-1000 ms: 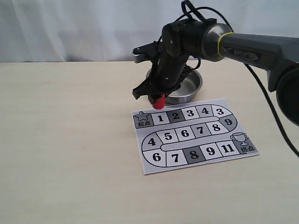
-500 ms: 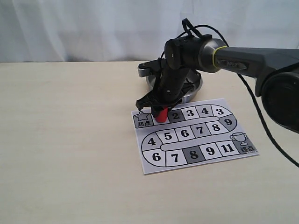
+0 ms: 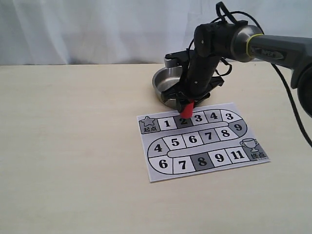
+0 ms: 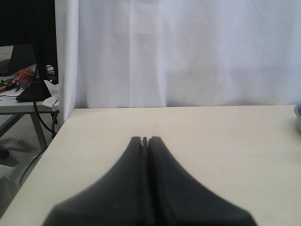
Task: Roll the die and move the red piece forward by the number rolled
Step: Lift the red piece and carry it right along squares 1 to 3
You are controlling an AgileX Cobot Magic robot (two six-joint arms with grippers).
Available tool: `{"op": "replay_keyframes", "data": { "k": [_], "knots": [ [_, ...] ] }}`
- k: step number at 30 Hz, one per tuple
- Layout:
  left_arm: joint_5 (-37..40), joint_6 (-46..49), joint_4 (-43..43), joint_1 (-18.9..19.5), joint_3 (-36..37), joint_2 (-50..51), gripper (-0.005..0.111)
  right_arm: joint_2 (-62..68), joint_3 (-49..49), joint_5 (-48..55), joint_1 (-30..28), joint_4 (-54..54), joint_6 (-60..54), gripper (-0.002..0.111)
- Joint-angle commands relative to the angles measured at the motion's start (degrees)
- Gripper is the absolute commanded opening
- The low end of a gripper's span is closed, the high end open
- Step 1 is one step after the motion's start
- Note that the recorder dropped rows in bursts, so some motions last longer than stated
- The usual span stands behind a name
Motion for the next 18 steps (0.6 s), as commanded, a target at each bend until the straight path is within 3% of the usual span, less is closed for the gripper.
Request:
{"op": "replay_keyframes", "data": {
  "k": [1,18],
  "knots": [
    [-0.63,-0.12,-0.09,-0.01,-0.3,-0.06,0.0,0.03,0.09,-1.19,-0.07,2.37,-0.65,0.004],
    [-0.63,-0.12,-0.09,-0.01,-0.3,-0.06,0.0,1.42,0.09,-2.52,-0.18,0.06,-0.92,0.004]
  ]
}}
